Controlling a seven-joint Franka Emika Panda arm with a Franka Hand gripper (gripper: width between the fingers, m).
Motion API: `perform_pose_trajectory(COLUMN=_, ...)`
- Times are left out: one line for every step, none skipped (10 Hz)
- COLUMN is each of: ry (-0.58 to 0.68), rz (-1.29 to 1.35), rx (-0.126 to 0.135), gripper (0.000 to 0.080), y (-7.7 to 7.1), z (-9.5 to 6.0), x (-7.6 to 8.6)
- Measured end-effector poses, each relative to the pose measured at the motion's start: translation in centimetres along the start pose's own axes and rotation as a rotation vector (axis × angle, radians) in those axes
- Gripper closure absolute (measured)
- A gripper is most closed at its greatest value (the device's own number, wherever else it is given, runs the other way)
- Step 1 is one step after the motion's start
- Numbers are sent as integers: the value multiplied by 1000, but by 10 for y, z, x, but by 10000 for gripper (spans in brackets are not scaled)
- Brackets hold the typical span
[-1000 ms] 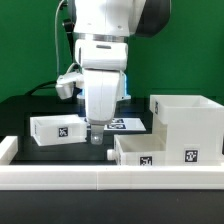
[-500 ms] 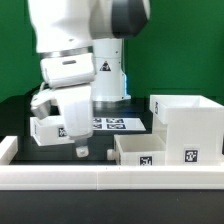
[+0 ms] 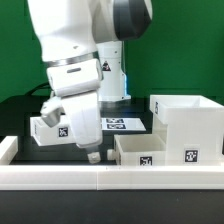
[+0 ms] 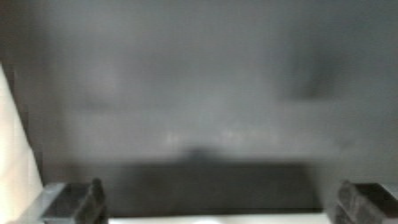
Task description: Assemble drawer
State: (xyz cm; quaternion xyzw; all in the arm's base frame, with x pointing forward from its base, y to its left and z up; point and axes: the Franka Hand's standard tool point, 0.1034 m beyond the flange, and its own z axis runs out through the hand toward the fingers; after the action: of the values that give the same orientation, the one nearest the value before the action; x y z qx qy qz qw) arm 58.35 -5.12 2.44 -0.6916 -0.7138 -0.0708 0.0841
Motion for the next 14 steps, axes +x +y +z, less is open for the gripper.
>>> perform_pose_trajectory(ry=5, rz=4, rx=3, gripper=151, y=0, z=2, x=10)
perform_pose_trajectory(ry=8, rz=11, rx=6, gripper=151, y=-1, z=5, x=16)
perform_pose_trajectory(ry=8, rz=13, rx=6, gripper=151, y=-1, z=4, x=15)
perform_pose_trajectory(ry=8, rz=15, rx=6, gripper=151, y=-1, z=4, x=14)
perform_pose_trajectory(ry=8, rz=15, rx=6, gripper=151, y=-1, z=4, x=14)
perform_pose_trajectory(ry=8, rz=15, rx=6, gripper=151, y=-1, z=5, x=14)
perform_pose_trajectory(ry=10, rz=9, rx=8, gripper=151, y=-3, z=7, x=18)
perform_pose_trajectory(ry=16, rz=1, rx=12, gripper=151, y=-5, z=10, x=25)
perform_pose_trajectory(ry=17, rz=8, rx=13, gripper=151, y=-4, z=10, x=30)
perform_pose_trajectory(ry=16, rz=8, rx=12, gripper=151, y=-3, z=11, x=33)
perform_pose_trajectory(ry=14, rz=1, rx=-1, gripper=151, y=-2, z=12, x=37)
perform_pose_trajectory(ry=13, rz=3, rx=-2, gripper=151, y=-1, z=14, x=45)
perform_pose_trajectory(ry=9, rz=-11, rx=-1, gripper=151, y=0, z=15, x=54)
perform_pose_trajectory(ry=-4, rz=-26, rx=-8, gripper=151, y=2, z=17, x=63)
